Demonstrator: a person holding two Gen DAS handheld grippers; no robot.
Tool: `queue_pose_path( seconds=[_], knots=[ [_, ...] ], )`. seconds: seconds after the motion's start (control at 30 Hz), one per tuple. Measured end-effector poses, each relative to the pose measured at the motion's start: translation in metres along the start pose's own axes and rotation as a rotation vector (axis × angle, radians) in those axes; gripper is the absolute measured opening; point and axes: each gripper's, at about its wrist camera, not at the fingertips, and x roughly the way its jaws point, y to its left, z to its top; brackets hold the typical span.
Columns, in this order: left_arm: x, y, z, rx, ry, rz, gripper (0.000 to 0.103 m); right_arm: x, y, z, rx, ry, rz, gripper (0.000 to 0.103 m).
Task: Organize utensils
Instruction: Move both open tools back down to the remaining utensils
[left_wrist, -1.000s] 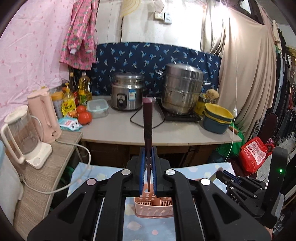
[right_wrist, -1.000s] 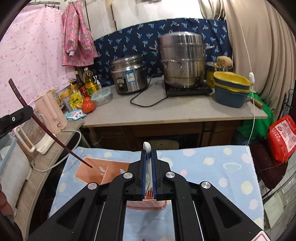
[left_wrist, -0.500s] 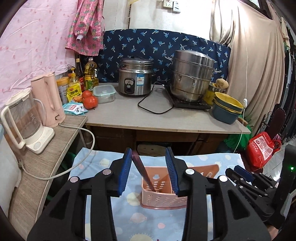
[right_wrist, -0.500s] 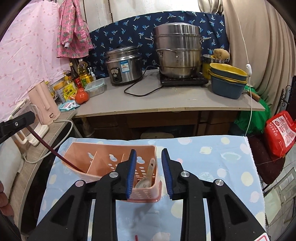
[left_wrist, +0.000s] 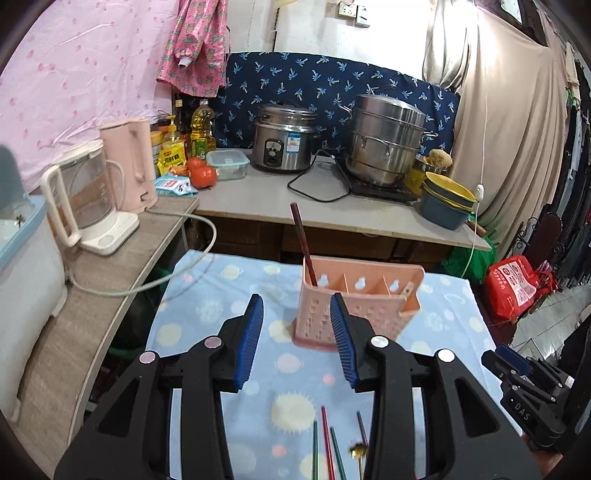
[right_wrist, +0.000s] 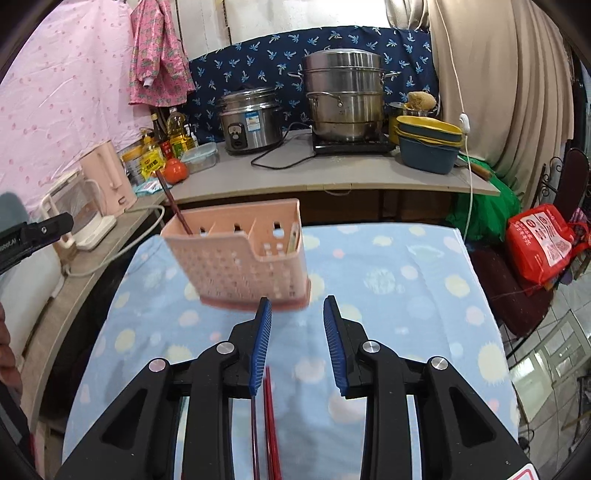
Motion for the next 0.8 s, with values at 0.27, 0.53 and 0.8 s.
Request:
queue_pose_path(
  seconds=[0.27,0.53,0.8],
  knots=[
    [-0.033,0.002,-0.082,-0.004,0.088,0.009,0.036,-0.036,-0.006,-0.083,0.024,0.091,0.001,0.029],
    [-0.038,0.002,-0.174,-0.003,0.231,-0.013,0.036,-0.046,-0.014,-0.163,0.039,0.201,-0.011,0.029],
    [-0.035,-0.005,-0.242,-0.005,0.349,-0.037,0.036,-0.043,-0.01,-0.201,0.045,0.25,0.003,0.029]
  ],
)
